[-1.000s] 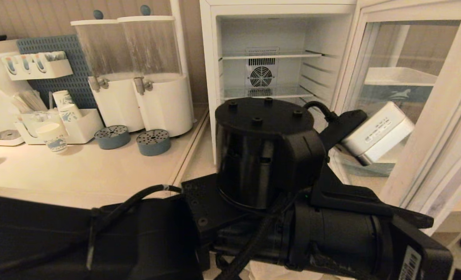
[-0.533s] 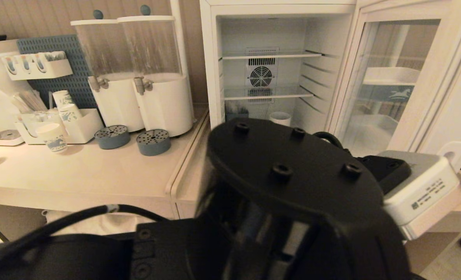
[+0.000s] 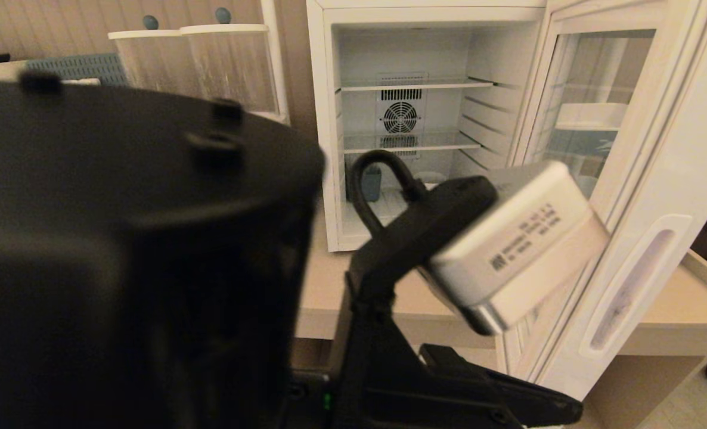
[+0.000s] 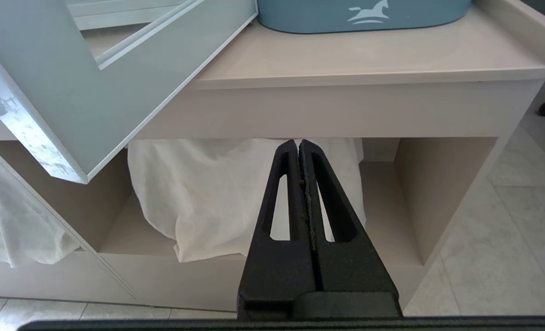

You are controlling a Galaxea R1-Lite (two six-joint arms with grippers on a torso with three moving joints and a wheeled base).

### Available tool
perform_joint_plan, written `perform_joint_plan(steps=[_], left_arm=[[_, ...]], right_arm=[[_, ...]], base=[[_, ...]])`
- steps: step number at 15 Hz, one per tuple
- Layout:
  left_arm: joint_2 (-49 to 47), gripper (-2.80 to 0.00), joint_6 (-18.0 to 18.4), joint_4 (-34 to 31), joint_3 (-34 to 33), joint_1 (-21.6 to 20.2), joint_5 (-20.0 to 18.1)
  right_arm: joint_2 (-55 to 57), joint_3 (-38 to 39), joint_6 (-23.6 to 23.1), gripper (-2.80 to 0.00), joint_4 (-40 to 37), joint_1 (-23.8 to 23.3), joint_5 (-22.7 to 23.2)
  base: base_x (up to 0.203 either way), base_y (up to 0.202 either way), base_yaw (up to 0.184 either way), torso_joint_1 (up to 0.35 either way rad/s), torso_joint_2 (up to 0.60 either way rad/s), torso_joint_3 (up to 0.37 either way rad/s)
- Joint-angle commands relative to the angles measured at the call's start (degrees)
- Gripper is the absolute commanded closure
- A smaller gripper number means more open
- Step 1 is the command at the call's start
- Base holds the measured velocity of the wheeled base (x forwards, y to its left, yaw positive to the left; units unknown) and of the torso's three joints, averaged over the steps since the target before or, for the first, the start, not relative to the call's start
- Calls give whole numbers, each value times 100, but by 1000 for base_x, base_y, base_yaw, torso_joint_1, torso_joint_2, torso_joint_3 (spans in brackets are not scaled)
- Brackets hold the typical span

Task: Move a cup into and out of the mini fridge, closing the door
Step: Open the freezer door

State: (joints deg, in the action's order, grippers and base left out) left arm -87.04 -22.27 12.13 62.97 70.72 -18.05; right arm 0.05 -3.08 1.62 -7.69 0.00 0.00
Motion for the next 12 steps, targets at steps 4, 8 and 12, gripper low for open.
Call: perform_joint_plan(steps=[4,8,12], left_arm=[[282,-280,-14,88,-178,-485,11],[185,-280,-32,143,-263,-640,21],[-206,-280,37,643,-222,-696,8]], right_arm=[[4,1,5,0,-4,0,0],[4,1,5,0,-4,0,0],[4,1,5,0,-2,0,0]], base=[[0,0,0,0,0,0],[0,0,0,0,0,0],[0,0,0,0,0,0]])
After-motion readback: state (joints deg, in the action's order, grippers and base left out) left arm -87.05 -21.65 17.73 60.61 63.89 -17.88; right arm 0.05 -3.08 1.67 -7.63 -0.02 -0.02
